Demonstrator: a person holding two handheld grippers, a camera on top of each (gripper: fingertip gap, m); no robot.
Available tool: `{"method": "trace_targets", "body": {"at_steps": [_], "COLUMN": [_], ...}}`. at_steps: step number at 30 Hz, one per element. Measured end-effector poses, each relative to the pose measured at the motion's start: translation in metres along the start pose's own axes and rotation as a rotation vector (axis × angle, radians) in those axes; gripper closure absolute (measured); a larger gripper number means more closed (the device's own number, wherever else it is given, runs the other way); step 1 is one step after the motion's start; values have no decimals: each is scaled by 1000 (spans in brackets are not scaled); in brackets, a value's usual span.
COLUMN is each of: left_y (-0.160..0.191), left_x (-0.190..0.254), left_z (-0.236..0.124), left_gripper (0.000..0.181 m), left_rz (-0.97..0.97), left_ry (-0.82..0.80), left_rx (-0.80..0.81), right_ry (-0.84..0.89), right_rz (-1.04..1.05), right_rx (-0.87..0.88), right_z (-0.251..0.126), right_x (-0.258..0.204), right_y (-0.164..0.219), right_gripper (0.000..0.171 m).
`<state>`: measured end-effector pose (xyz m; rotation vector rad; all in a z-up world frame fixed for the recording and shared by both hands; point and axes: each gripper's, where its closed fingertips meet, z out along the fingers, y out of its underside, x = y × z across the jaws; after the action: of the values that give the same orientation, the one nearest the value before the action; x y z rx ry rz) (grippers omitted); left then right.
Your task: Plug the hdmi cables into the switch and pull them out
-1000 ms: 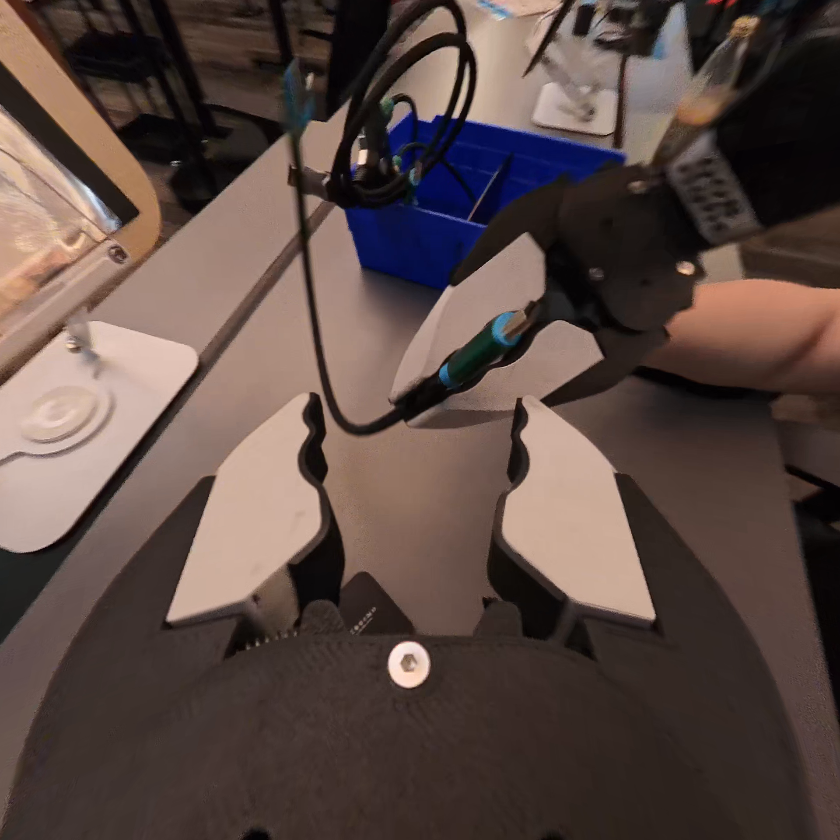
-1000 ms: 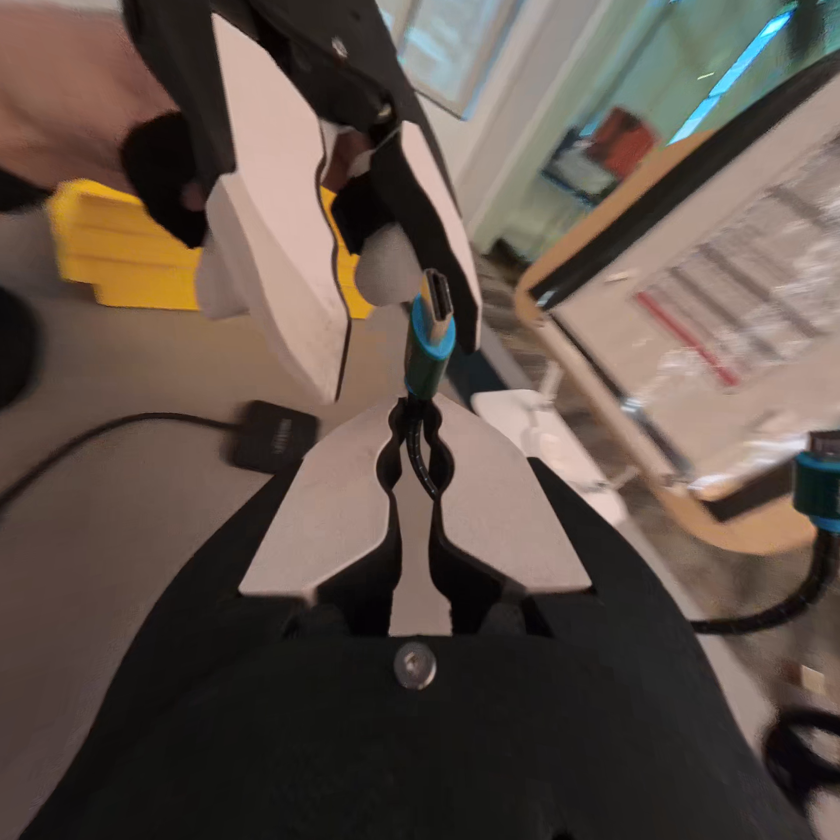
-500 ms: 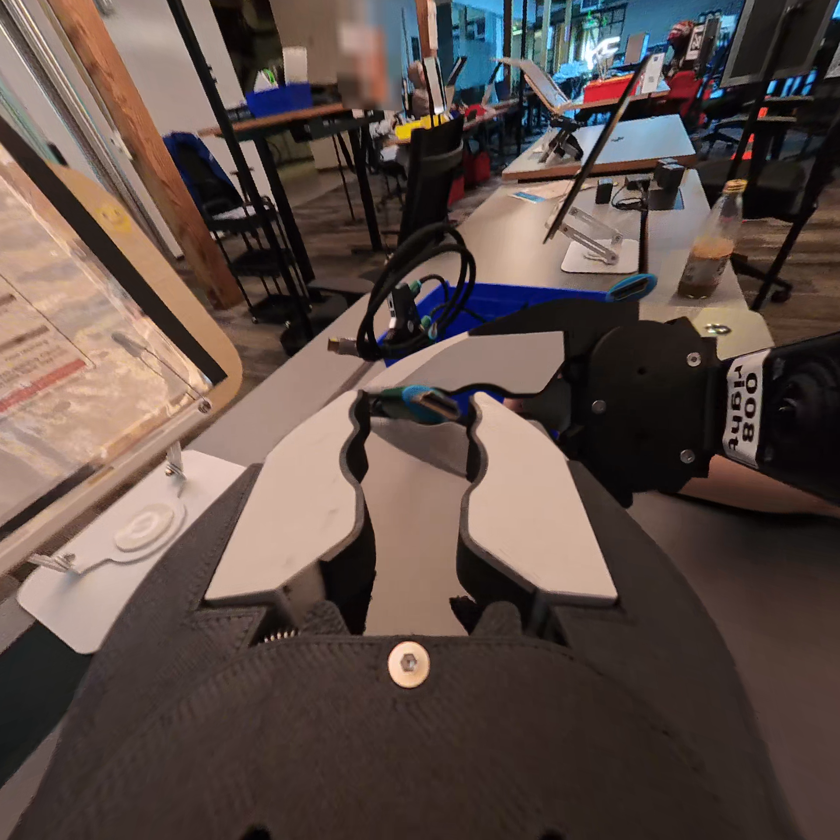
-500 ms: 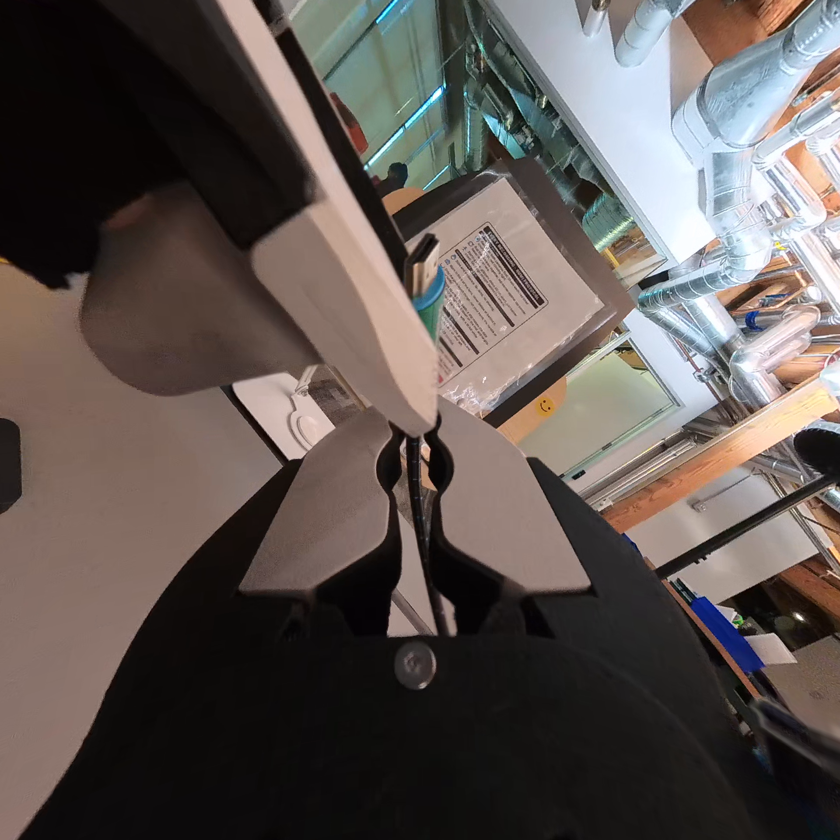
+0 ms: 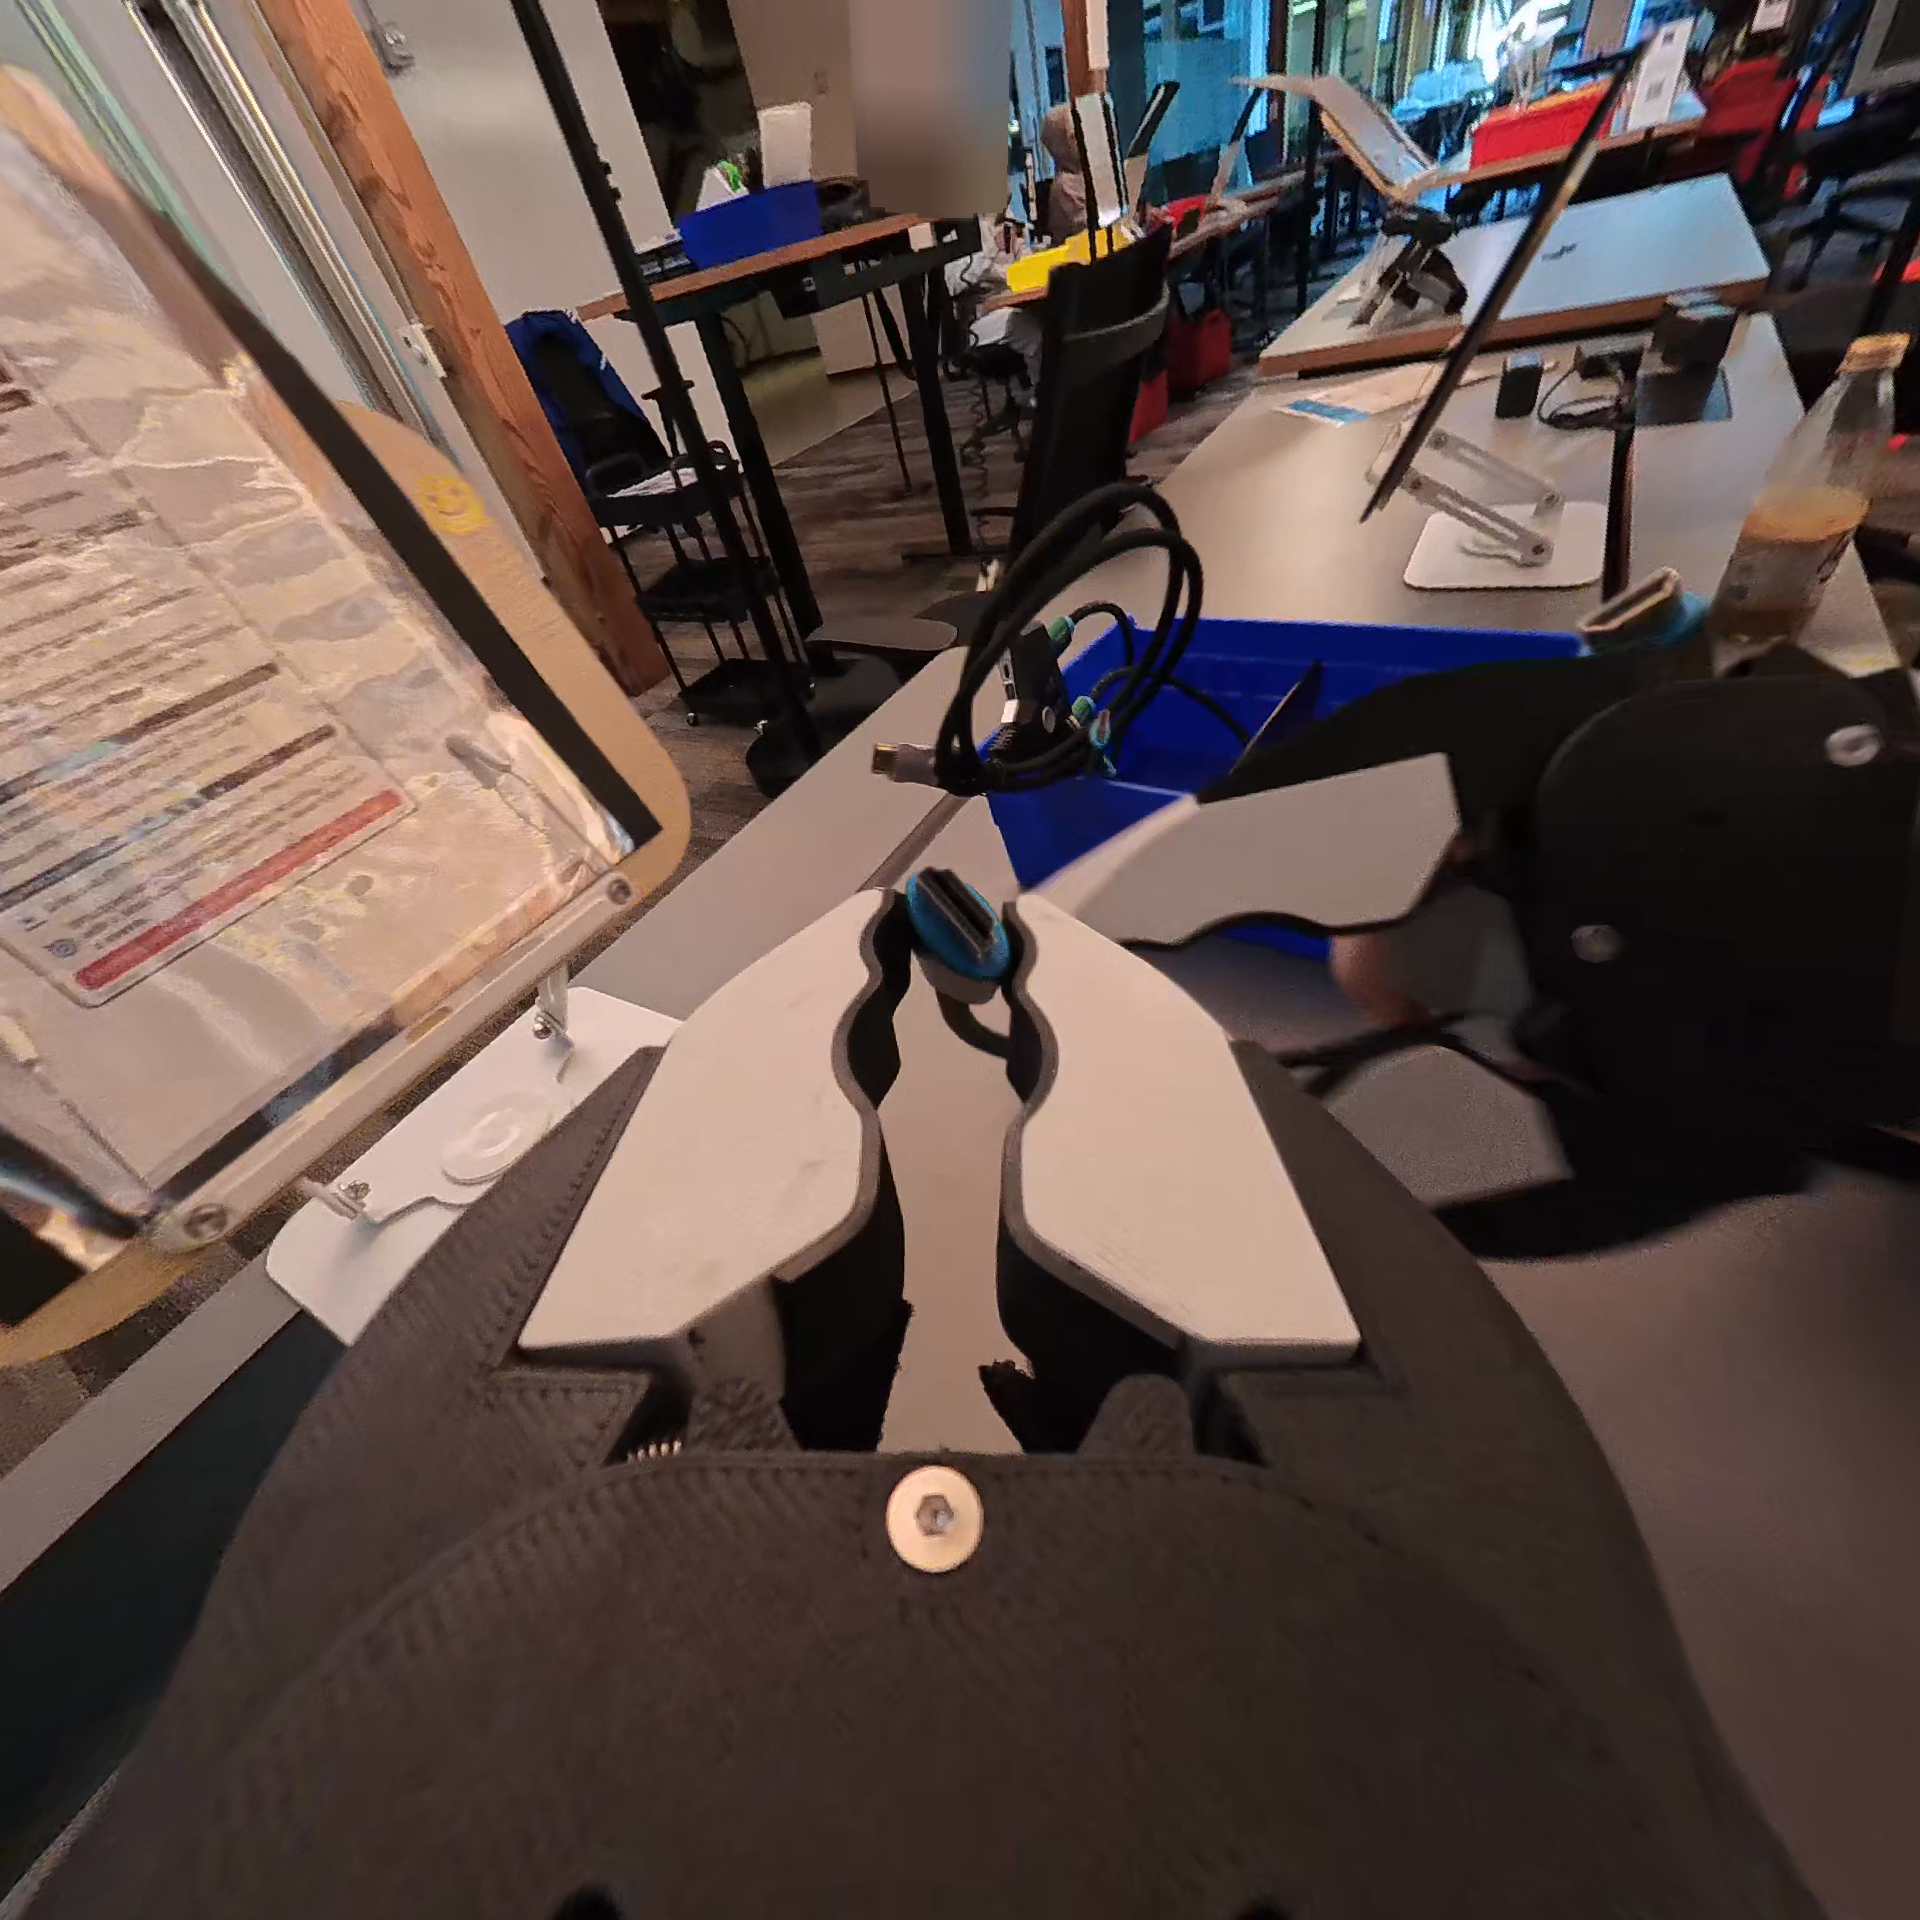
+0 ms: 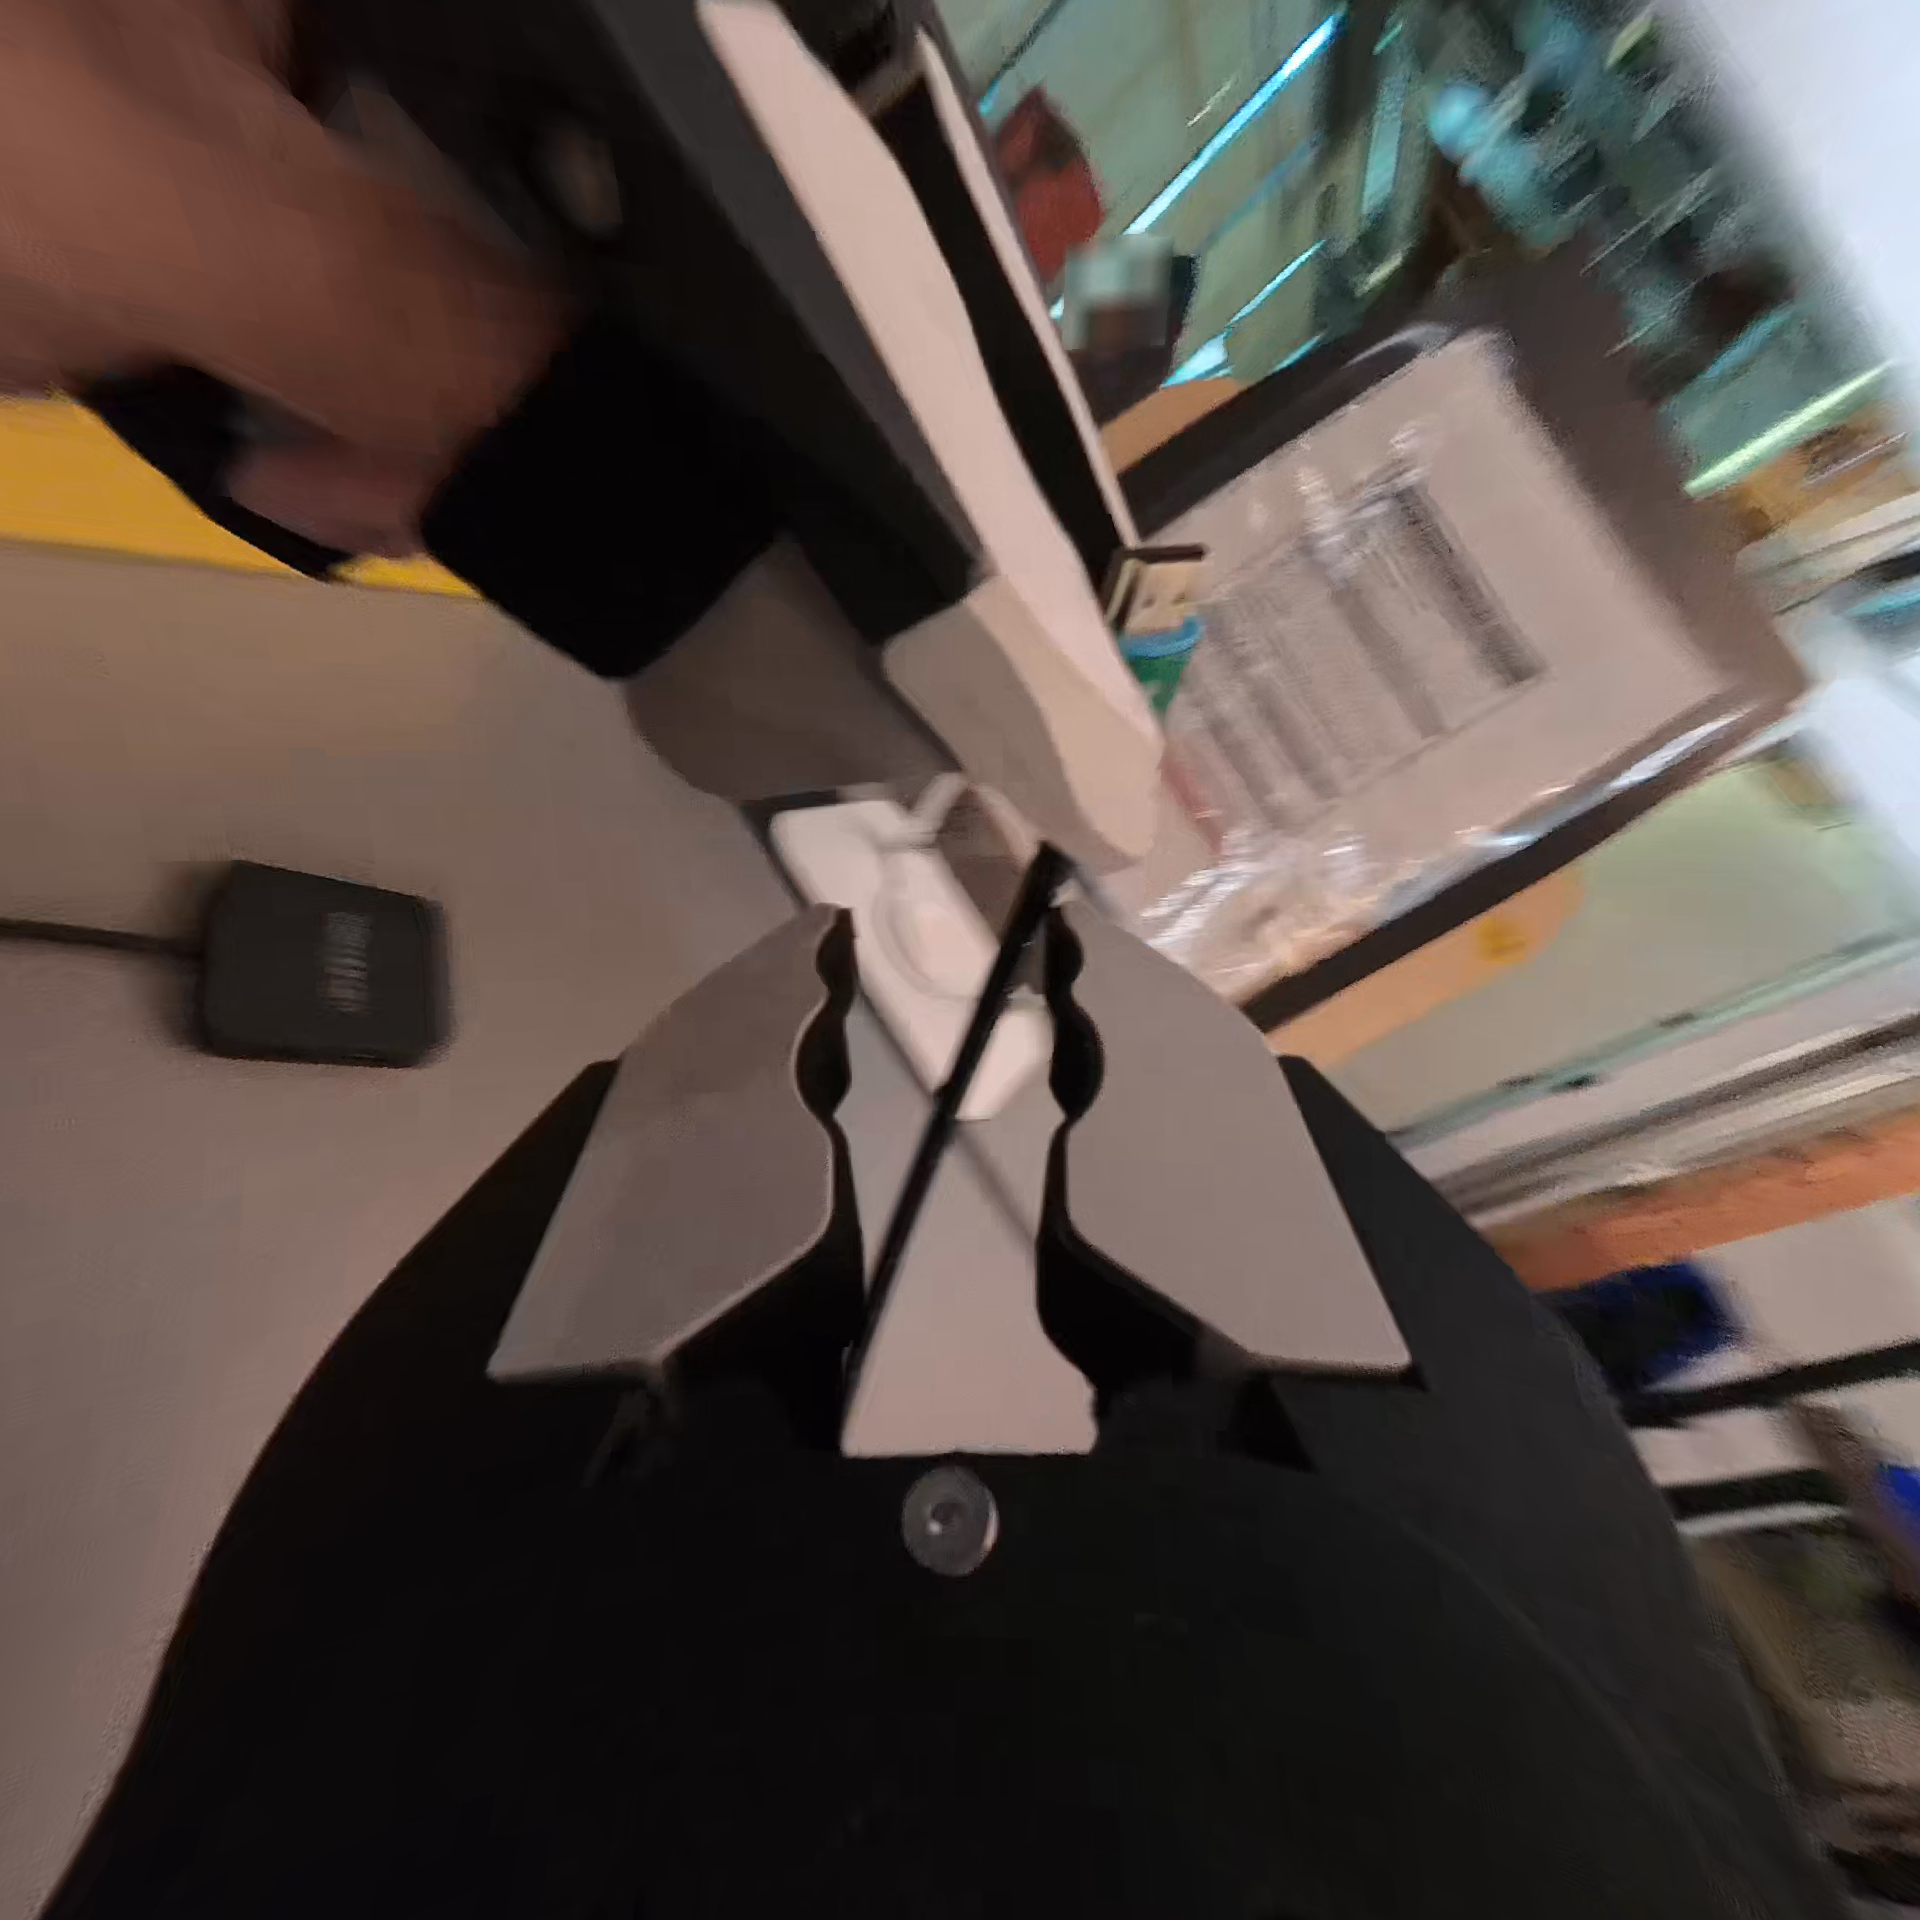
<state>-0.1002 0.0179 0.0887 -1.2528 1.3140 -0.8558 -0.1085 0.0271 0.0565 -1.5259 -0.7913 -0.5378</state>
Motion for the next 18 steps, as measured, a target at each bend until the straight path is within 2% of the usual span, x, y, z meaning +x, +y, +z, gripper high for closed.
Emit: {"method": "trace_targets", "body": {"at_steps": [1, 3, 6, 10, 13, 14, 15, 18], "left_y": [-1, -6, -13, -9, -10, -13, -16, -32], "left_x": [-5, -13, -24, -40, -44, -42, -40, -26], "left_z": [-5, -16, -29, -37, -40, -42, -44, -50], "left_gripper": [166, 166, 167, 168, 170, 170, 170, 170], "left_rz": [-14, -51, -131, -201, -260, -283, -307, -373], "left_ry": [-1, 6, 14, -17, 4, 31, 61, 167], "left_rx": [5, 27, 72, 77, 101, 118, 138, 203], "right_ry": [-105, -283, -410, -749, -897, -873, -774, -251], "right_rz": [104, 291, 419, 631, 666, 616, 565, 363], "right_rx": [-14, 69, 189, 369, 518, 585, 652, 811], "right_z": [-5, -24, -53, -106, -144, -151, -152, -140], "right_x": [-13, -32, -40, -57, -45, -35, -17, 53], "right_y": [-8, -39, -74, -123, -145, -147, -146, -121], "right_gripper": [140, 136, 131, 132, 137, 137, 137, 138]}}
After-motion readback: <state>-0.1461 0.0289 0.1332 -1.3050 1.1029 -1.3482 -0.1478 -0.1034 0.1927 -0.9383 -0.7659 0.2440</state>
